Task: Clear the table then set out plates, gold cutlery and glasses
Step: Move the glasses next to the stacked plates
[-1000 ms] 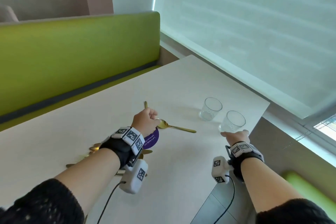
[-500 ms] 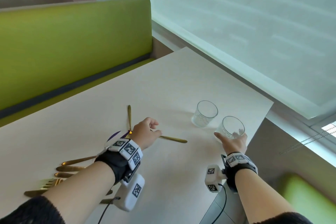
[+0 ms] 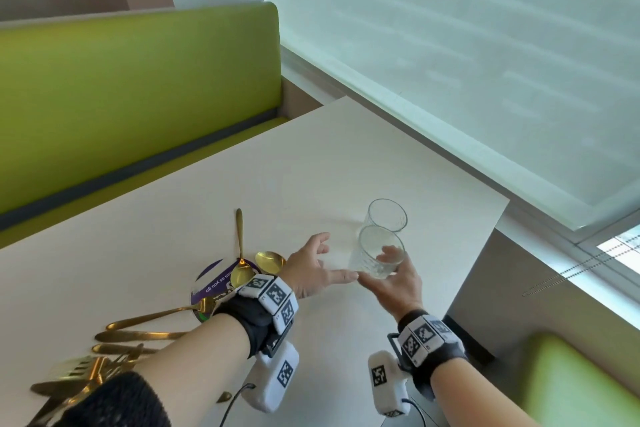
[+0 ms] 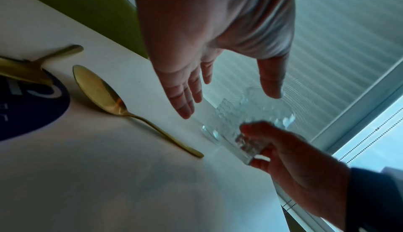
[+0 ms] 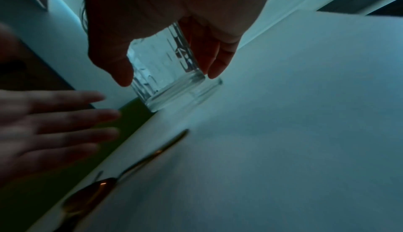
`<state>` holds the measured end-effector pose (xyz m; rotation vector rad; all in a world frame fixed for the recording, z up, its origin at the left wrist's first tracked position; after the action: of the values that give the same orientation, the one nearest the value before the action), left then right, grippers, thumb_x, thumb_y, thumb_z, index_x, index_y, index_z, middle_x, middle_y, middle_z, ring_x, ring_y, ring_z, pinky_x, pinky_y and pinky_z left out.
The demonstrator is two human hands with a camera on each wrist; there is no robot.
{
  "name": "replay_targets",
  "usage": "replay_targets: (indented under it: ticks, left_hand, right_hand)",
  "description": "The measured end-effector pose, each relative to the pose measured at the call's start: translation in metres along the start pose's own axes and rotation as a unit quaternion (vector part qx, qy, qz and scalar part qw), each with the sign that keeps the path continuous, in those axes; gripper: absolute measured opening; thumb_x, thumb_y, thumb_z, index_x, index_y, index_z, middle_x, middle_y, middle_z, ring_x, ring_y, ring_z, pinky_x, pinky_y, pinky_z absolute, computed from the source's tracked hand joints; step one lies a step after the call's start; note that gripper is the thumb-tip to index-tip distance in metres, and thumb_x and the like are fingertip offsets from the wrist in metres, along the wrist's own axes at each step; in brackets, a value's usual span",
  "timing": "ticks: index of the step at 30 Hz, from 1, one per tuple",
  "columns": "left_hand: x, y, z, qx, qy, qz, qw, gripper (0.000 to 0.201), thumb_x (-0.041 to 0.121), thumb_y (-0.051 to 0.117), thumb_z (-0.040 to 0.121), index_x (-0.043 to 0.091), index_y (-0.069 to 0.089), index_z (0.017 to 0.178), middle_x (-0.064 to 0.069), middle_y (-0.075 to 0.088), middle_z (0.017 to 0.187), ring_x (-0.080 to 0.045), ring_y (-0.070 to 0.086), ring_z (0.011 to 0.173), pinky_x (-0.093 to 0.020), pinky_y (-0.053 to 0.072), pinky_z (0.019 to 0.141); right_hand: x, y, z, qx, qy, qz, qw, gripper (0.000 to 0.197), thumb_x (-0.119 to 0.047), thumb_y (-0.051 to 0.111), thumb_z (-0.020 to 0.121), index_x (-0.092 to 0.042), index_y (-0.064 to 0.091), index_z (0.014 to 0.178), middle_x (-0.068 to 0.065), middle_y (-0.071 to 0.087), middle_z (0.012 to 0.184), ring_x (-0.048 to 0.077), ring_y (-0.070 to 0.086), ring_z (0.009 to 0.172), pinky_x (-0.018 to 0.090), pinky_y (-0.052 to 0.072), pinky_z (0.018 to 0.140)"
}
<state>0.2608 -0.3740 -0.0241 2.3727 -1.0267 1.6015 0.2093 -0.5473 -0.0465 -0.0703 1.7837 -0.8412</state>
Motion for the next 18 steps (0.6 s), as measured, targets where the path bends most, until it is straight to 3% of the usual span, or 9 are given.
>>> replay_targets:
  ticks: [2, 5, 8, 11, 13, 15, 18]
  left_hand:
    - [-0.001, 0.003, 0.002, -0.007, 0.006, -0.020, 1.000, 0.108, 0.052, 0.080, 0.061, 0.031, 0.018, 0.148, 0.002, 0.033, 0.151, -0.022, 0.042, 0.133, -0.037, 0.038, 0.109]
    - [-0.003, -0.001, 0.004, 0.020, 0.015, -0.070, 0.997, 0.115, 0.051, 0.084, 0.052, 0.029, 0.022, 0.146, 0.005, 0.043, 0.141, -0.019, 0.048, 0.125, -0.035, 0.039, 0.108]
    - [-0.004, -0.009, 0.004, 0.042, 0.021, -0.133, 0.990, 0.100, 0.030, 0.089, 0.054, 0.029, 0.033, 0.138, 0.001, 0.047, 0.131, -0.021, 0.053, 0.118, -0.037, 0.045, 0.104]
    - [-0.010, -0.017, 0.004, 0.084, 0.017, -0.131, 0.988, 0.074, 0.026, 0.089, 0.055, 0.033, 0.045, 0.114, -0.001, 0.056, 0.119, -0.021, 0.059, 0.108, -0.041, 0.051, 0.097]
    - [-0.015, -0.022, 0.006, 0.114, 0.010, -0.121, 0.986, 0.071, 0.029, 0.088, 0.054, 0.036, 0.046, 0.112, 0.004, 0.057, 0.112, -0.021, 0.059, 0.108, -0.040, 0.049, 0.098]
    - [-0.019, -0.029, 0.007, 0.141, 0.004, -0.137, 0.980, 0.075, 0.033, 0.089, 0.051, 0.036, 0.047, 0.112, 0.004, 0.056, 0.112, -0.021, 0.057, 0.111, -0.041, 0.048, 0.101]
    - [-0.021, -0.040, 0.008, 0.168, -0.005, -0.162, 0.972, 0.086, 0.044, 0.086, 0.035, 0.038, 0.048, 0.112, 0.003, 0.056, 0.116, -0.022, 0.055, 0.113, -0.043, 0.046, 0.102]
  right_hand:
    - [-0.016, 0.011, -0.002, -0.038, -0.025, 0.021, 0.999, 0.071, -0.042, 0.085, 0.045, -0.026, 0.050, 0.104, -0.007, 0.060, 0.095, 0.018, 0.061, 0.088, 0.029, 0.051, 0.081]
    - [-0.033, 0.028, -0.004, -0.085, -0.064, 0.006, 0.994, 0.067, -0.029, 0.090, 0.053, -0.021, 0.055, 0.110, -0.004, 0.062, 0.096, 0.019, 0.064, 0.087, 0.035, 0.055, 0.084]
    - [-0.043, 0.039, -0.007, -0.118, -0.087, -0.005, 0.989, 0.072, -0.025, 0.090, 0.057, -0.016, 0.056, 0.120, -0.004, 0.063, 0.101, 0.014, 0.063, 0.091, 0.027, 0.053, 0.086]
    - [-0.047, 0.040, -0.003, -0.178, -0.075, -0.025, 0.981, 0.079, -0.028, 0.090, 0.056, -0.016, 0.054, 0.126, -0.004, 0.064, 0.104, 0.013, 0.062, 0.097, 0.022, 0.050, 0.086]
    - [-0.040, 0.032, 0.005, -0.200, -0.039, -0.081, 0.976, 0.076, -0.032, 0.088, 0.059, -0.015, 0.053, 0.124, -0.001, 0.062, 0.111, 0.014, 0.059, 0.099, 0.019, 0.045, 0.083]
    - [-0.026, 0.016, 0.019, -0.153, 0.034, -0.117, 0.981, 0.069, -0.031, 0.085, 0.064, -0.012, 0.053, 0.122, 0.004, 0.060, 0.118, 0.018, 0.057, 0.106, 0.021, 0.042, 0.083]
    - [-0.005, -0.011, 0.043, -0.030, 0.145, -0.067, 0.987, 0.072, -0.023, 0.084, 0.067, -0.007, 0.046, 0.126, 0.014, 0.057, 0.126, 0.027, 0.054, 0.117, 0.030, 0.042, 0.092]
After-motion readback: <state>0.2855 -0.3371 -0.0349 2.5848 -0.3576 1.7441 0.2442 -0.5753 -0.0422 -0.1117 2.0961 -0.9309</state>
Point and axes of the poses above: each hand's wrist, its own z-axis towards the middle knuckle, its own y-axis out of the palm, x = y × z, the point moved 2 cm from there along z, towards the middle knuckle
